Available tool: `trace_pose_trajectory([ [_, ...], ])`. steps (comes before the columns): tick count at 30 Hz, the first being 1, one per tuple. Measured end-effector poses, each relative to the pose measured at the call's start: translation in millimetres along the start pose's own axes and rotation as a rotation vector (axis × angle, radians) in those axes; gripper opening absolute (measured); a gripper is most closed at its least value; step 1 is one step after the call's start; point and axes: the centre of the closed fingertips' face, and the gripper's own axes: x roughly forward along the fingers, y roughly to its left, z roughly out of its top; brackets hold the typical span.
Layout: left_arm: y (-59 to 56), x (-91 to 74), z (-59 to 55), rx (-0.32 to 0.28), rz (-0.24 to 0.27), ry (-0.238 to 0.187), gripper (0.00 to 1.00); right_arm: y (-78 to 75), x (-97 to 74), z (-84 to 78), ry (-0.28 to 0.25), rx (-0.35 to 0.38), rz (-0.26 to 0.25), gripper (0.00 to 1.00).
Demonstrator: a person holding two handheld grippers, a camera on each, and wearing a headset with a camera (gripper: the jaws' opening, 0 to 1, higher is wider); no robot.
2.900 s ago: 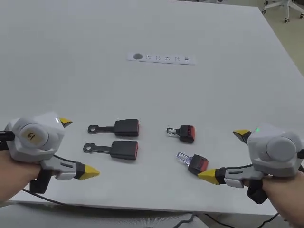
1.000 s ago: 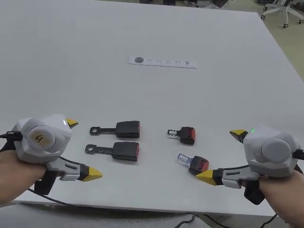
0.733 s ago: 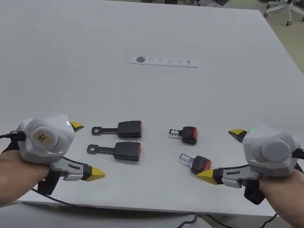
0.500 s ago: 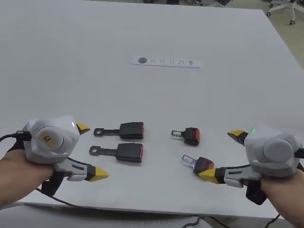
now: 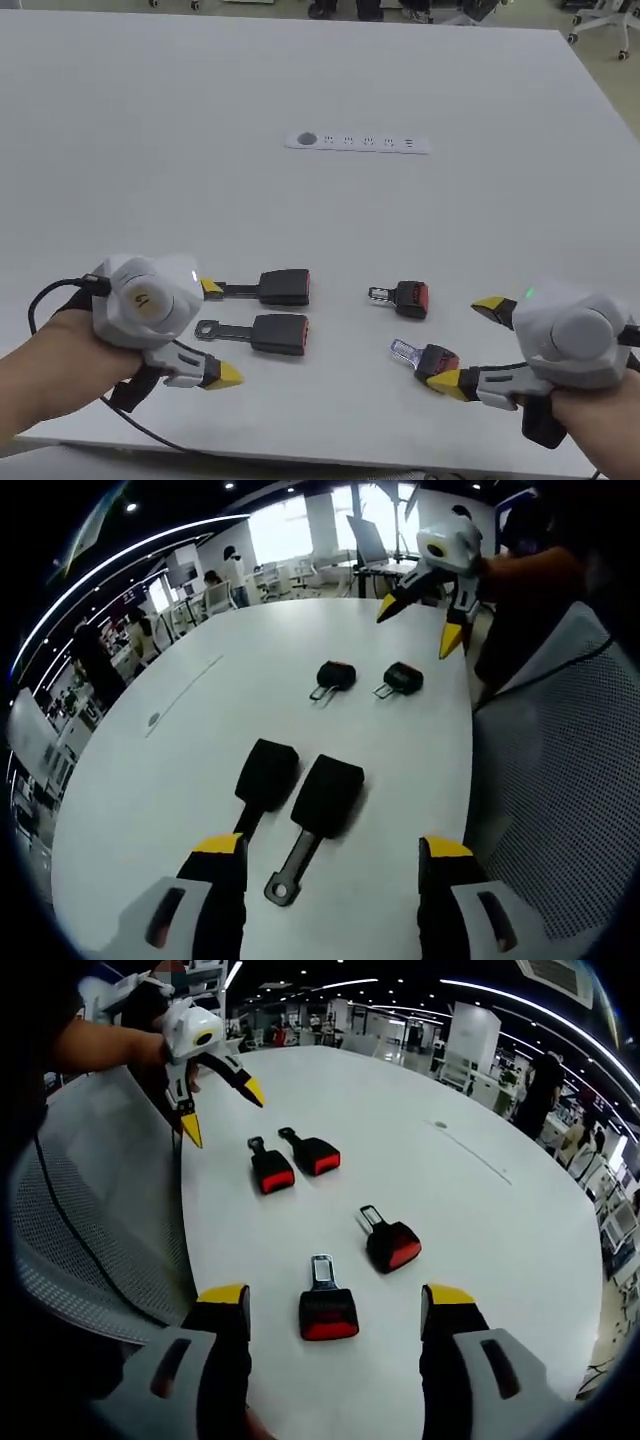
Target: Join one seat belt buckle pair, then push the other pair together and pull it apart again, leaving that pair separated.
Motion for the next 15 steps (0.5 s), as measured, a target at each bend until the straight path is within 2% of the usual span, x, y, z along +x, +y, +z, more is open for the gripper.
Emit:
trace_pose_trajectory([
  [6,3.2,9.2,-0.7,0.037,-0.023,0.021,0.70,5.7,6.0,-7.5,0.025,-0.017,0.021,0.66],
  [10,2.5,19.1,-2.7,0.046,-0.056,0.036,0.60,7.5,9.7,-11.0,0.038,-0.030,0.030,0.65],
  [12,2.2,22.9,-1.7,0.038,-0.057,0.042,0.62,5.1,10.1,-11.3,0.043,-0.043,0.019,0.65],
  [15,0.9,29.9,-0.1,0.043,-0.066,0.042,0.61,6.8,12.2,-10.6,0.043,-0.050,0.038,0.60],
])
